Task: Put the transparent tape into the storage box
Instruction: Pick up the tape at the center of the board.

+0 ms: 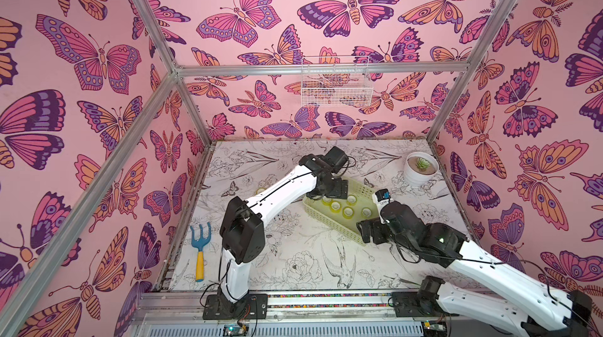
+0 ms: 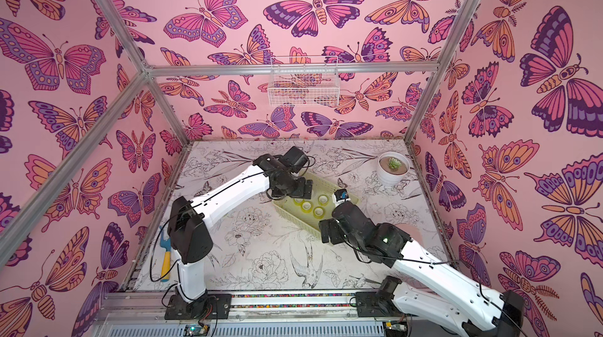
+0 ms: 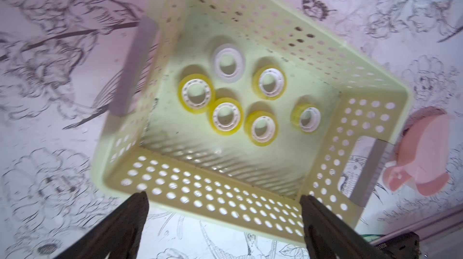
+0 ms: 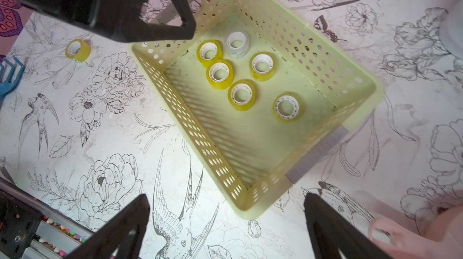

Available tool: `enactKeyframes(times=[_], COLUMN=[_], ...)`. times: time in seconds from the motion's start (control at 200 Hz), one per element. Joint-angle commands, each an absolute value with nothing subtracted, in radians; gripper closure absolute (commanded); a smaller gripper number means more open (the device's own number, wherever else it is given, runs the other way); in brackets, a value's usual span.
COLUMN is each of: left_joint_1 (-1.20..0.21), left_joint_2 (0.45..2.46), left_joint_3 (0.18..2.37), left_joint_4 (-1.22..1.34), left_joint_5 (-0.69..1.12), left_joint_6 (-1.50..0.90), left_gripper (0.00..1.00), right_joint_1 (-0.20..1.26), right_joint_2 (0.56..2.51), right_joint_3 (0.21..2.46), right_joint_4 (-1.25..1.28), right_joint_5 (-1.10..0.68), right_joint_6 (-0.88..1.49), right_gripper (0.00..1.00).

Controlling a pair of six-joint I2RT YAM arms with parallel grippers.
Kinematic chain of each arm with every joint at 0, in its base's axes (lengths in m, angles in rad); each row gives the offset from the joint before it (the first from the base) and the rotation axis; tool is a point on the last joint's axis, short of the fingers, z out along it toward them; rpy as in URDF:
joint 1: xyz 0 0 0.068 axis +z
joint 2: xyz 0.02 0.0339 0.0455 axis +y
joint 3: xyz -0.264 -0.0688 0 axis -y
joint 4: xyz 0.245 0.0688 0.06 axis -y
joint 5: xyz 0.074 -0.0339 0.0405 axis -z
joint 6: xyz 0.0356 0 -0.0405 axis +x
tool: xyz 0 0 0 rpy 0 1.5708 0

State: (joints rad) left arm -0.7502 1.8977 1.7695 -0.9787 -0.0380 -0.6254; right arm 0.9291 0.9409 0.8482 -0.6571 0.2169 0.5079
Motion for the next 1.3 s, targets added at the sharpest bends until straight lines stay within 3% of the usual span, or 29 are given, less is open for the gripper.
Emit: enactKeyframes(times=[0.0, 0.22, 0.456, 0.886, 1.002, 1.292], left_joint_1=[-0.694, -0.553, -0.36, -0.233, -0.218, -0.191], left_joint_2=[1.799, 1.65, 1.584, 1.804, 1.87, 2.003], left_joint_3=[1.67, 1.439, 1.266, 1.411, 1.469, 1.572], left_joint_4=[-1.011, -0.996, -0.907, -0.882, -0.882, -0.877], left_joint_5=[-0.14, -0.204, -0.064, -0.064, -0.072, -0.071], left_joint_6=[-0.694, -0.759, -0.73, -0.593, -0.568, -0.529], left_gripper=[0.0, 0.0, 0.0, 0.01, 0.06, 0.39], right_joint_1=[0.923, 0.923, 0.924, 0.925, 0.924, 0.924], right_joint_2=[1.0, 1.152, 1.294, 1.461, 1.469, 1.462], right_joint_3=[0.905, 0.985, 1.079, 1.202, 1.212, 1.212], right_joint_4=[-0.57, -0.496, -0.434, -0.395, -0.403, -0.428], right_joint_5=[0.161, 0.08, -0.009, -0.118, -0.115, -0.073], right_joint_6=[0.454, 0.407, 0.37, 0.336, 0.335, 0.331], right_gripper=[0.01, 0.01, 0.01, 0.01, 0.01, 0.01])
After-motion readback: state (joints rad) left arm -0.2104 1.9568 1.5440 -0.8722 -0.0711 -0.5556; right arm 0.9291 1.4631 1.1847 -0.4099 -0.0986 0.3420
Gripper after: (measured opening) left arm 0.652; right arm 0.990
